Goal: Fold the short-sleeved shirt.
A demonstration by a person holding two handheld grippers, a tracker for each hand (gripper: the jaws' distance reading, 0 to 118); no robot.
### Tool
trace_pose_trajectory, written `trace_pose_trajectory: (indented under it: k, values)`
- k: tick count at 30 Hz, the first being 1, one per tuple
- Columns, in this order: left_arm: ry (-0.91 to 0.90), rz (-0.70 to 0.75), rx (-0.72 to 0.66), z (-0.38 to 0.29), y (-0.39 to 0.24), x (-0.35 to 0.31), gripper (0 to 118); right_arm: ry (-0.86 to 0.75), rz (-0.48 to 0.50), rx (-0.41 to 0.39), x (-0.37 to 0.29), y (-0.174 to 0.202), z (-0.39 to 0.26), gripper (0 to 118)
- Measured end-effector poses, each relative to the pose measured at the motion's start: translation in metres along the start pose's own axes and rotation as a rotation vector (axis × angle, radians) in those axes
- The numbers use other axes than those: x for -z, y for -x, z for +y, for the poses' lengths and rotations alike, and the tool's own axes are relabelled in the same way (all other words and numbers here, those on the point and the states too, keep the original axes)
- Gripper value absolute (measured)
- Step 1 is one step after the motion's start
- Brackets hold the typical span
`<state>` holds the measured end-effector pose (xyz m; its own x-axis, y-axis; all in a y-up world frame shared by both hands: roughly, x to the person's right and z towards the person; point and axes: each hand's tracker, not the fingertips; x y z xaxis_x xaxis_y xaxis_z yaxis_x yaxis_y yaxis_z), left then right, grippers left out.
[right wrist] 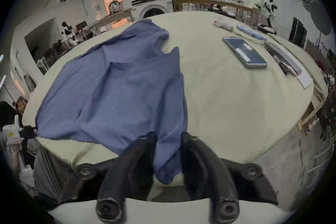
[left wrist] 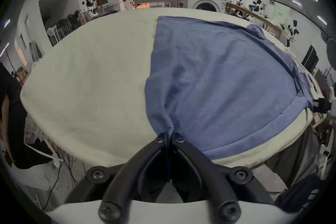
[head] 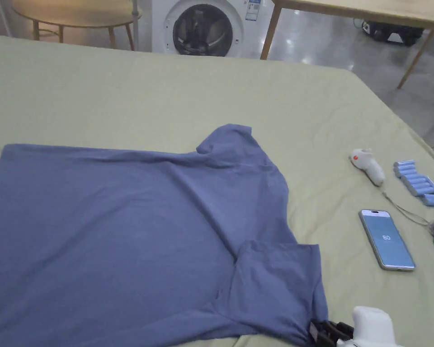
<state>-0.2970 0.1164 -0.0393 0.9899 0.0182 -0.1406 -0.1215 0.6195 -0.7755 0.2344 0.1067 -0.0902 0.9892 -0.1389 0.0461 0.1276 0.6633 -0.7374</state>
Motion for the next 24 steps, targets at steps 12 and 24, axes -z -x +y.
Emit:
trace_pose_trajectory:
  k: [12, 24]
  values:
    - [-0.249, -0.128, -0.092, 0.099, 0.032, -0.020, 0, -0.133, 0.055, -0.084, 0.005, 0.015, 0.110, 9]
    - [-0.152, -0.173, -0.127, 0.247, 0.054, 0.116, 0, -0.109, 0.047, -0.035, 0.141, 0.047, 0.233, 10]
